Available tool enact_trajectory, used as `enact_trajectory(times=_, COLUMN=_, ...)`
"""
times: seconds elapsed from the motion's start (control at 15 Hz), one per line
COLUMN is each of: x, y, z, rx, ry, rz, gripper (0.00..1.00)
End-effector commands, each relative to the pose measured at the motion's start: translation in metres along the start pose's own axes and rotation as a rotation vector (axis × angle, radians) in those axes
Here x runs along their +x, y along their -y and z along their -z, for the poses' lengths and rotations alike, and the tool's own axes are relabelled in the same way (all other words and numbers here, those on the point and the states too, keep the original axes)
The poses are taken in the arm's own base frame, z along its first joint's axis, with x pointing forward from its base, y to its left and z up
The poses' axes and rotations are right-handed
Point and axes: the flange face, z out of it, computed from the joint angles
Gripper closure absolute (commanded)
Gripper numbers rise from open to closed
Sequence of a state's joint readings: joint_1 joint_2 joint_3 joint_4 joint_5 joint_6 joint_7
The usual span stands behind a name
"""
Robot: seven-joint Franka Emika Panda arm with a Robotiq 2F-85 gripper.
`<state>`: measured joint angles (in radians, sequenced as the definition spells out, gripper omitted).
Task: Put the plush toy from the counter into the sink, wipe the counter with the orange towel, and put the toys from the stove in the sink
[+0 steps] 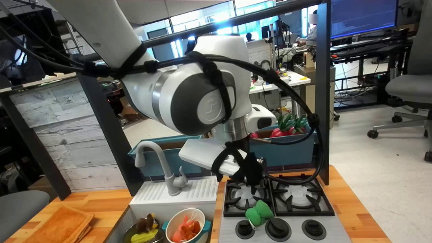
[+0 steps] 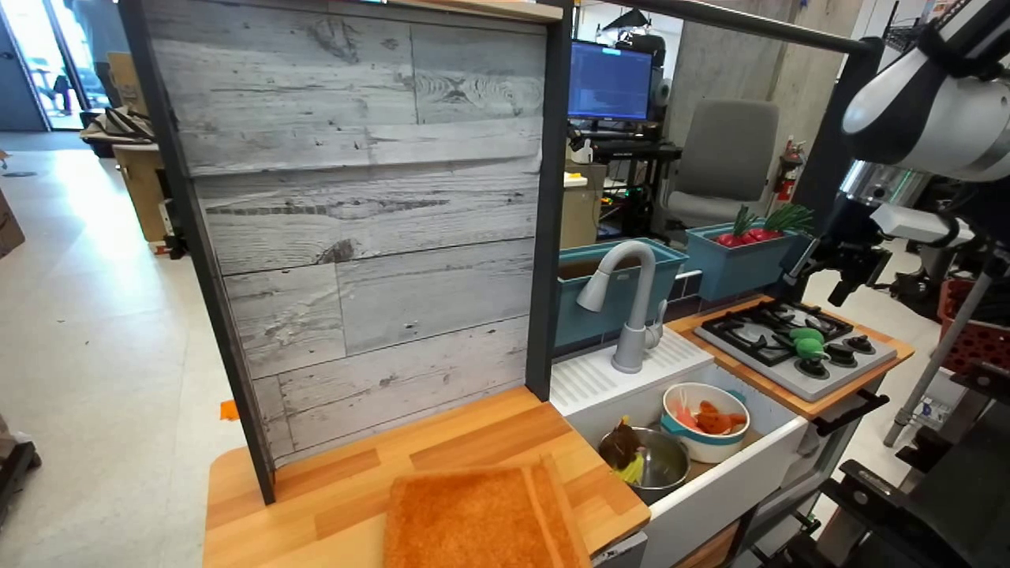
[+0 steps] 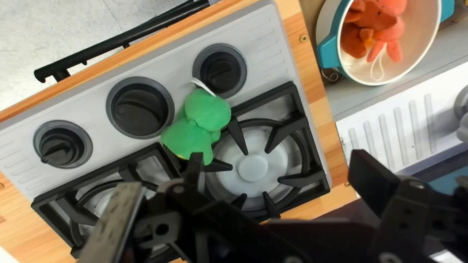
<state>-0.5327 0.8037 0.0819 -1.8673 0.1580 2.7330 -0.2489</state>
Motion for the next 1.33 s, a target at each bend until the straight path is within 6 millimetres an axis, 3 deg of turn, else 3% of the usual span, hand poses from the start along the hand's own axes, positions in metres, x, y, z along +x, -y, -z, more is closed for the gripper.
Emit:
enact_trajectory(times=0.0, x=0.003, y=-0.002, z=-0.015, rx=-0.04, ry=-0.038, rz=-0.014, gripper=0.0)
enact_trajectory(times=0.4, x=-0.005, y=-0.026, z=-0.048, rx=-0.134, ry=-0.039, rz=-0.091, gripper=0.01)
enact_trajectory(times=0.6, x=-0.005, y=-0.03, z=-0.06, rx=-0.123, ry=-0.036, rz=-0.11, gripper=0.24)
enact_trajectory(times=0.67, x=-0.004, y=-0.029, z=-0.061, rx=-0.106, ry=-0.044, rz=-0.116, gripper=0.31)
enact_trajectory(times=0.73, x=-0.002, y=-0.027, z=-0.062, rx=-0.087, ry=-0.052, rz=-0.119, gripper=0.44)
enact_trajectory(times=1.07, x=0.006, y=-0.023, z=-0.062, rx=-0.063, ry=-0.078, rz=-0.125, gripper=0.82)
enact_trajectory(times=1.27, x=0.008, y=-0.025, z=-0.063, rx=-0.064, ry=-0.084, rz=-0.132, gripper=0.88)
